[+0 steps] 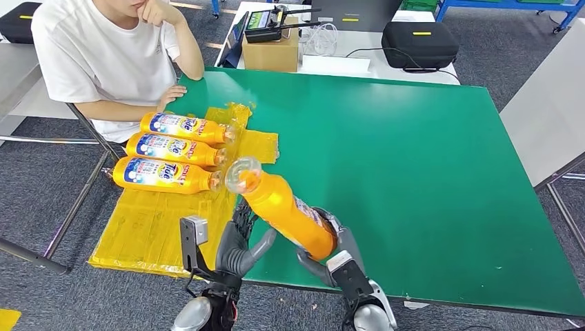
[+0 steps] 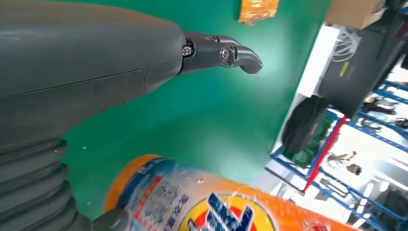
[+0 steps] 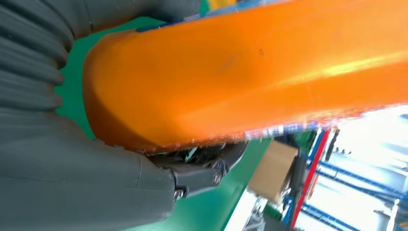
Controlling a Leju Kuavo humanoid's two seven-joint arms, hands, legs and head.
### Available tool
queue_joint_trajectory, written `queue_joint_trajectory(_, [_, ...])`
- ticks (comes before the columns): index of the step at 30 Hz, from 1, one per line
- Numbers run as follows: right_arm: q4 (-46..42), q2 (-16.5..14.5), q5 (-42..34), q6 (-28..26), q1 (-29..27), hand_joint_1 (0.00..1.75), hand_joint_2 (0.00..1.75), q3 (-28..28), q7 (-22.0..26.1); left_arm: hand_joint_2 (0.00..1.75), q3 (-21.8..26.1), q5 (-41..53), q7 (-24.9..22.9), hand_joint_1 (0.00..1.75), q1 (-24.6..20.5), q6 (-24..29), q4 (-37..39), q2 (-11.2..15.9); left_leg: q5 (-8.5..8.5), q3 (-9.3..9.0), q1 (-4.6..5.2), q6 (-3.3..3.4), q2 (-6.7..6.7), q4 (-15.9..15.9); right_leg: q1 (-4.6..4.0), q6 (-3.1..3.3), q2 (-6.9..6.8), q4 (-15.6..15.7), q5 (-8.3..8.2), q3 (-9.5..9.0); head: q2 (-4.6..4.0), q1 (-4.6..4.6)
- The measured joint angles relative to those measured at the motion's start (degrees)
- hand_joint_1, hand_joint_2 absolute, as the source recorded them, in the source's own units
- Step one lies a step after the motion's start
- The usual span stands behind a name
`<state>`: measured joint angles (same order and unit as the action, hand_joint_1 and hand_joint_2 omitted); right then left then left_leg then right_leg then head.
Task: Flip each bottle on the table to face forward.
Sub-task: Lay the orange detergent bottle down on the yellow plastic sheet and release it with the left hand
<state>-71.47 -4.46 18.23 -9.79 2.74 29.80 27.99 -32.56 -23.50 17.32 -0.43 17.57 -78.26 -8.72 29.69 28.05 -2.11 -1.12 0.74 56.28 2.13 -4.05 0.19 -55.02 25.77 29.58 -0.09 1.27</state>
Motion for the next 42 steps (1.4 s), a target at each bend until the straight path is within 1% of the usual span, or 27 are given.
queue_joint_trajectory(5, [1.6, 0.0, 0.0, 1.1, 2.2, 1.75, 1.75, 2.9, -0.7, 1.75, -0.1, 2.0, 4.7, 0.00, 0.0, -2.3, -1.8, 0.1, 0.00, 0.00, 0.00, 0.00, 0.00, 0.0, 0.01, 0.00, 0.00, 0.0, 0.00, -0.01, 0.00, -0.02])
queue_joint_trajectory(9, [3.6, 0.0, 0.4, 2.2, 3.9, 1.75, 1.75, 4.9, -2.2, 1.75, -0.7, 4.9, 7.1, 0.00, 0.3, -4.4, -4.8, 0.5, 0.00, 0.01, 0.01, 0.00, -0.01, 0.0, 0.01, 0.00, -0.01, 0.0, 0.00, -0.01, 0.00, -0.02])
queue_joint_trajectory(15, [4.9, 0.0, 0.1, 3.1, 4.9, 1.75, 1.75, 6.4, -2.7, 1.75, -0.9, 6.7, 8.0, 0.00, 0.5, -6.0, -6.6, 0.8, 0.00, 0.04, 0.00, 0.00, -0.03, 0.0, 0.01, 0.00, -0.03, 0.0, 0.00, 0.02, 0.00, -0.02])
queue_joint_trajectory(17, [5.0, 0.0, 0.6, 2.8, 5.2, 1.75, 1.75, 6.6, -2.9, 1.75, -0.9, 6.8, 6.8, 0.00, 0.5, -6.4, -6.6, 0.9, 0.00, 0.03, 0.00, 0.00, -0.02, 0.0, 0.01, 0.00, -0.03, 0.0, 0.00, 0.02, 0.00, -0.02])
queue_joint_trajectory(21, [5.2, 0.0, 2.3, 1.6, 5.4, 1.75, 1.75, 7.2, -3.3, 1.75, -0.9, 3.9, -1.2, 0.00, 0.3, -7.8, -5.3, 1.1, 0.00, 0.03, 0.01, 0.00, -0.01, 0.0, 0.01, 0.00, -0.02, 0.0, 0.00, 0.03, 0.00, -0.01])
queue_joint_trajectory(22, [5.2, 0.0, 2.7, 1.4, 5.4, 1.75, 1.75, 7.4, -3.3, 1.75, -0.9, 3.1, -2.3, 0.00, 0.2, -8.1, -4.6, 1.1, 0.00, 0.03, 0.01, 0.00, 0.00, 0.0, 0.01, 0.00, -0.02, 0.0, 0.00, 0.03, 0.00, -0.01])
queue_joint_trajectory(25, [5.2, 0.0, 4.0, 0.6, 5.5, 1.75, 1.75, 8.0, -3.3, 1.75, -0.8, 1.9, -3.6, 0.00, -0.3, -8.4, -2.5, 1.0, -0.01, 0.03, 0.00, 0.00, -0.02, 0.0, 0.00, 0.00, -0.03, 0.0, 0.00, 0.03, 0.00, -0.01])
queue_joint_trajectory(28, [5.2, 0.0, 5.3, -0.3, 5.6, 1.75, 1.75, 8.6, -3.5, 1.75, -0.8, 2.3, -4.9, 0.00, -0.6, -6.9, -1.0, 0.6, -0.01, 0.04, 0.00, 0.00, -0.01, 0.0, 0.00, 0.00, -0.02, 0.0, 0.00, 0.04, 0.00, -0.01])
queue_joint_trajectory(34, [5.2, 0.0, 5.5, -0.8, 6.0, 1.75, 1.75, 9.7, -3.5, 1.75, -0.8, 2.3, -4.8, 0.00, -0.9, -5.4, 0.5, -0.3, 0.00, 0.08, 0.01, 0.00, -0.02, 0.0, 0.01, 0.00, -0.03, 0.0, 0.00, 0.06, 0.00, -0.02])
queue_joint_trajectory(35, [5.2, 0.0, 5.4, -0.7, 6.1, 1.75, 1.75, 9.8, -3.5, 1.75, -0.8, 2.1, -4.6, 0.05, -1.0, -5.4, 0.6, -0.3, 0.00, 0.08, 0.01, 0.00, -0.02, 0.0, 0.01, 0.00, -0.03, 0.0, 0.00, 0.06, 0.00, -0.02])
queue_joint_trajectory(36, [5.2, 0.0, 5.2, -0.7, 6.2, 1.41, 1.75, 9.9, -3.4, 1.75, -0.7, 2.2, -4.2, 0.49, -1.0, -5.3, 0.6, -0.4, 0.00, 0.08, 0.01, 0.00, -0.02, 0.0, 0.01, 0.00, -0.03, 0.0, 0.00, 0.06, 0.00, -0.01])
queue_joint_trajectory(37, [5.3, 0.0, 5.1, -0.7, 6.3, 0.97, 1.75, 10.0, -3.4, 1.75, -0.7, 2.3, -3.7, 0.93, -1.0, -5.0, 0.6, -0.5, 0.00, 0.08, 0.01, 0.00, -0.02, 0.0, 0.01, 0.00, -0.03, 0.0, 0.00, 0.06, 0.00, -0.01])
queue_joint_trajectory(38, [5.4, 0.0, 5.1, -0.7, 6.4, 0.54, 1.31, 10.2, -3.4, 1.75, -0.7, 2.8, -3.2, 1.36, -1.0, -4.5, 0.6, -0.5, -0.01, 0.08, 0.00, 0.00, -0.02, 0.0, 0.00, 0.00, -0.03, 0.0, 0.00, 0.06, 0.00, -0.01])
queue_joint_trajectory(39, [5.5, -0.1, 5.1, -0.7, 6.6, 0.10, 0.87, 10.4, -3.3, 1.75, -0.7, 3.3, -2.6, 1.75, -1.0, -3.8, 0.6, -0.6, -0.01, 0.08, 0.00, 0.00, -0.02, 0.0, 0.00, 0.00, -0.03, 0.0, 0.00, 0.06, 0.00, -0.01])
queue_joint_trajectory(40, [5.6, -0.1, 5.1, -0.7, 6.7, 0.00, 0.44, 10.6, -3.3, 1.75, -0.7, 3.7, -2.1, 1.75, -1.1, -3.2, 0.5, -0.7, -0.01, 0.08, 0.00, 0.00, -0.02, 0.0, 0.00, 0.00, -0.03, 0.0, 0.00, 0.06, 0.00, -0.02])
queue_joint_trajectory(41, [5.7, -0.3, 5.0, -0.8, 6.8, 0.00, 0.00, 10.9, -3.4, 1.75, -0.6, 4.0, -1.6, 1.75, -1.1, -2.6, 0.5, -0.9, -0.01, 0.08, 0.00, 0.00, -0.02, 0.0, 0.00, 0.00, -0.03, 0.0, 0.00, 0.06, 0.00, -0.02])
queue_joint_trajectory(42, [5.7, -0.4, 4.9, -0.9, 6.8, 0.00, 0.00, 11.1, -3.4, 1.75, -0.5, 4.1, -1.2, 1.75, -1.1, -2.1, 0.4, -1.0, -0.01, 0.08, 0.00, 0.00, -0.02, 0.0, 0.00, 0.00, -0.03, 0.0, 0.00, 0.07, 0.00, -0.02])
